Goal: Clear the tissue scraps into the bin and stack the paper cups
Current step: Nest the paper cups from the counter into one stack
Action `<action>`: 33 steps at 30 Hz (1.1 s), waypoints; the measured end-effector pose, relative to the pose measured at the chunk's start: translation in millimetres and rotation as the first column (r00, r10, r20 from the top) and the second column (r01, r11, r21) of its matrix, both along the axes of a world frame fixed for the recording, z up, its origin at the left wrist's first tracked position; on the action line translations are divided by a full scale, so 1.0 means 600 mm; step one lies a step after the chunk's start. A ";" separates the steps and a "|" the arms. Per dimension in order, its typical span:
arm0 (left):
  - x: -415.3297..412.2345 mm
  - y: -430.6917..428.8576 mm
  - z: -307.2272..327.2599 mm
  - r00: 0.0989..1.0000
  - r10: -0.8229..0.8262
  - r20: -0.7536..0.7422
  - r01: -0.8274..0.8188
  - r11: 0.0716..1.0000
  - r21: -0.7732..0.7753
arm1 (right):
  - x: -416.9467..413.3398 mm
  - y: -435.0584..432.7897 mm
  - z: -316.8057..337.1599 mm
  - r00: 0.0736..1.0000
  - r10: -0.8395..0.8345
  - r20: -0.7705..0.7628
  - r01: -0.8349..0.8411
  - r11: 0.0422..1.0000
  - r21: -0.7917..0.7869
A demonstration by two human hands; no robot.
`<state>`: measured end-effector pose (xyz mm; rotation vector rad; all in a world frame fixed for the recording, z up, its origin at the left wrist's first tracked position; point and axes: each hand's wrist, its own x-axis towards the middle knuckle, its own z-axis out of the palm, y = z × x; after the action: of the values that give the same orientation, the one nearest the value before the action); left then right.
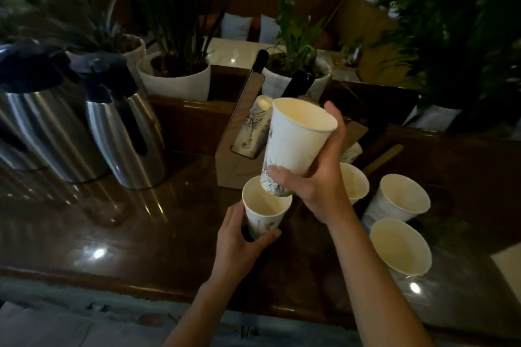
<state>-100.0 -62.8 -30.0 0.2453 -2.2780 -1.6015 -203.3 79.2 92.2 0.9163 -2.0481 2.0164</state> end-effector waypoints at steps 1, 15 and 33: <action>-0.004 0.003 0.001 1.000 -0.016 0.000 0.016 1.000 0.007 | -0.001 -0.001 -0.007 1.000 -0.025 -0.009 0.025 0.999 0.026; -0.015 0.005 -0.006 0.999 -0.032 -0.012 0.032 0.999 -0.010 | 0.029 -0.003 -0.074 0.979 -0.203 0.034 0.192 0.961 0.199; -0.009 0.022 0.006 0.999 -0.042 0.033 0.044 0.997 -0.067 | -0.009 0.099 0.079 0.911 -0.371 -0.177 0.358 0.503 0.787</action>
<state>-105.6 -49.4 -26.3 0.2072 -2.3713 -1.5483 -208.6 138.8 139.6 0.4367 -2.8983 0.7945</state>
